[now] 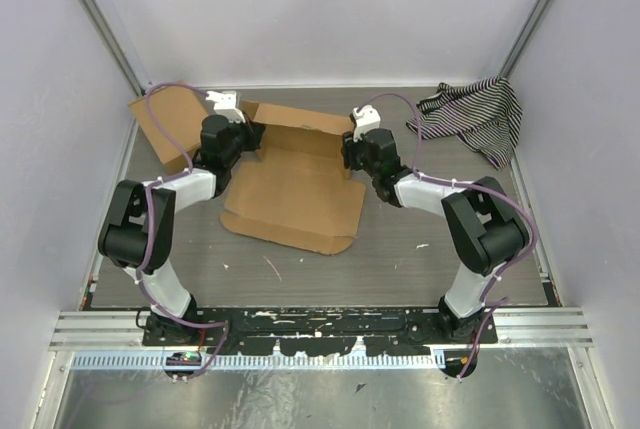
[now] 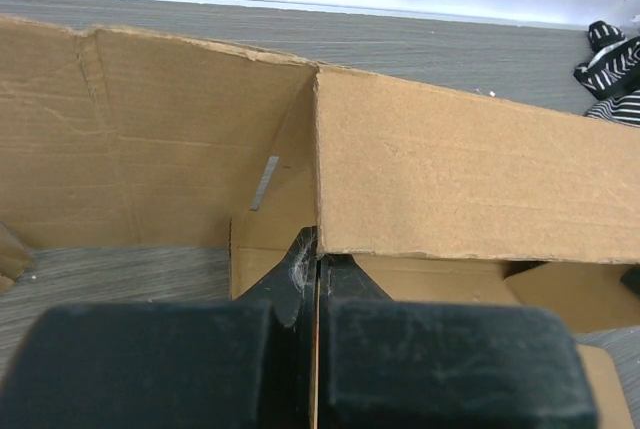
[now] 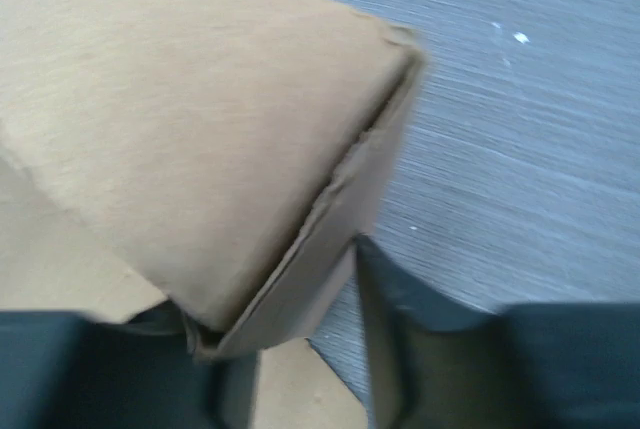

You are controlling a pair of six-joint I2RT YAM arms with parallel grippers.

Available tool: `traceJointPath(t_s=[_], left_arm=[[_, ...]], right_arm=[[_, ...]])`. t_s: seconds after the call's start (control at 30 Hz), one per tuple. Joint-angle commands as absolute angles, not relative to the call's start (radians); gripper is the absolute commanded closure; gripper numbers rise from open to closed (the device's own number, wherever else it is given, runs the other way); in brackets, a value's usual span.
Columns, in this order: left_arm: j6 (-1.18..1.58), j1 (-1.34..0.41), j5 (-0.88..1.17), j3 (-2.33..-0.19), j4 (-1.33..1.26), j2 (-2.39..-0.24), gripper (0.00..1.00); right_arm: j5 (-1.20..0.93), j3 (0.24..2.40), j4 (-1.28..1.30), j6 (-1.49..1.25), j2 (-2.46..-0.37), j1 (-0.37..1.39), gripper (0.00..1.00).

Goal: Fold the paper box

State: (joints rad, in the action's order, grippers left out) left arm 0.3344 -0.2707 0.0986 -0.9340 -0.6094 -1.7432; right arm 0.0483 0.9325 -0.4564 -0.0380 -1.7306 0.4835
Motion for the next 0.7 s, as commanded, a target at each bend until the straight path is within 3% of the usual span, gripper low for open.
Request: traceJointPath(t_s=[0.0, 0.07, 0.23, 0.47, 0.67], left_arm=[[0.314, -0.287, 0.121, -0.913, -0.494, -1.724, 1.0], [0.302, -0.29, 0.12, -0.915, -0.476, -1.71, 1.0], [0.298, -0.3, 0.111, -0.936, -0.366, -1.639, 0.99], [0.295, -0.289, 0.142, -1.103, -0.003, -1.568, 0.75], [0.298, -0.244, 0.211, -1.394, 0.296, -1.578, 0.66]], right_arm=[[0.195, 0.949, -0.578, -0.127, -1.746, 0.506, 0.73], [0.286, 0.964, -0.534, -0.145, -1.753, 0.518, 0.85], [0.507, 1.006, -0.373, -0.147, -1.761, 0.534, 0.97], [0.407, 0.993, -0.271, -0.118, -1.706, 0.49, 0.98], [0.257, 1.005, -0.134, -0.134, -1.616, 0.381, 0.98]])
